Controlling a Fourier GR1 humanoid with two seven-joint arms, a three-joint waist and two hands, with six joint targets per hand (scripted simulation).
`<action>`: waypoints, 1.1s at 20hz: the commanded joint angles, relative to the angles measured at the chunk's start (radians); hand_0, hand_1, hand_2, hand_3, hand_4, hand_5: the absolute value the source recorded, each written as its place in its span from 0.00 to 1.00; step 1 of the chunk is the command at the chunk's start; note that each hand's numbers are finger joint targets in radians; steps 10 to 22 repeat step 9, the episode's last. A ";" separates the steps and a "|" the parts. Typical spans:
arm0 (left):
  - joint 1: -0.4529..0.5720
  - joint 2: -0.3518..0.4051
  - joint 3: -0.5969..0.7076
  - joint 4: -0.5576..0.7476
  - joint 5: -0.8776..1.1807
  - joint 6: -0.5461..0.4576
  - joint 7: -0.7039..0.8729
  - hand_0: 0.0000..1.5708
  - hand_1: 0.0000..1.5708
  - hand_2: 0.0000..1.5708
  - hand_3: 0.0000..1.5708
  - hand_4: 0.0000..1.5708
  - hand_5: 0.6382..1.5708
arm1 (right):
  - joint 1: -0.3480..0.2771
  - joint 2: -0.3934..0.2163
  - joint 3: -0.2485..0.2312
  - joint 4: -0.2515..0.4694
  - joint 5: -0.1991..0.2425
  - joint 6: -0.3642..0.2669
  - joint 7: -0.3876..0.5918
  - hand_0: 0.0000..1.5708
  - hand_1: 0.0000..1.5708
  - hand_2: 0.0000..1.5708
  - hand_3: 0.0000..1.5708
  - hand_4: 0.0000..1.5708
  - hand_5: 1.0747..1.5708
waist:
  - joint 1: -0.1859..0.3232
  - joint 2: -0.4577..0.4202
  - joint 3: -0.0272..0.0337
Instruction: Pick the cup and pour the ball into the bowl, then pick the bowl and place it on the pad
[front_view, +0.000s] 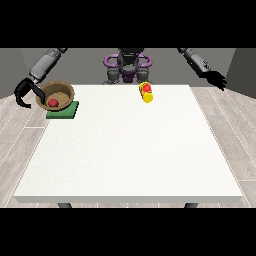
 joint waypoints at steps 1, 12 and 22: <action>0.035 0.058 0.032 -0.056 0.053 -0.061 0.069 0.00 0.00 0.00 0.00 0.55 0.57 | -0.016 -0.031 -0.039 0.053 -0.026 0.021 0.001 0.00 0.00 0.34 0.00 0.00 0.36 | 0.005 -0.027 0.0034; 0.048 0.013 -0.013 0.022 0.012 -0.037 0.092 0.00 0.00 0.00 0.00 0.56 0.62 | -0.086 0.059 -0.039 -0.023 -0.083 0.153 0.008 0.00 0.00 0.07 0.24 0.32 0.60 | -0.016 -0.167 -0.0003; 0.048 0.013 -0.013 0.022 0.012 -0.037 0.092 0.00 0.00 0.00 0.00 0.56 0.62 | -0.086 0.059 -0.039 -0.023 -0.083 0.153 0.008 0.00 0.00 0.07 0.24 0.32 0.60 | -0.016 -0.167 -0.0003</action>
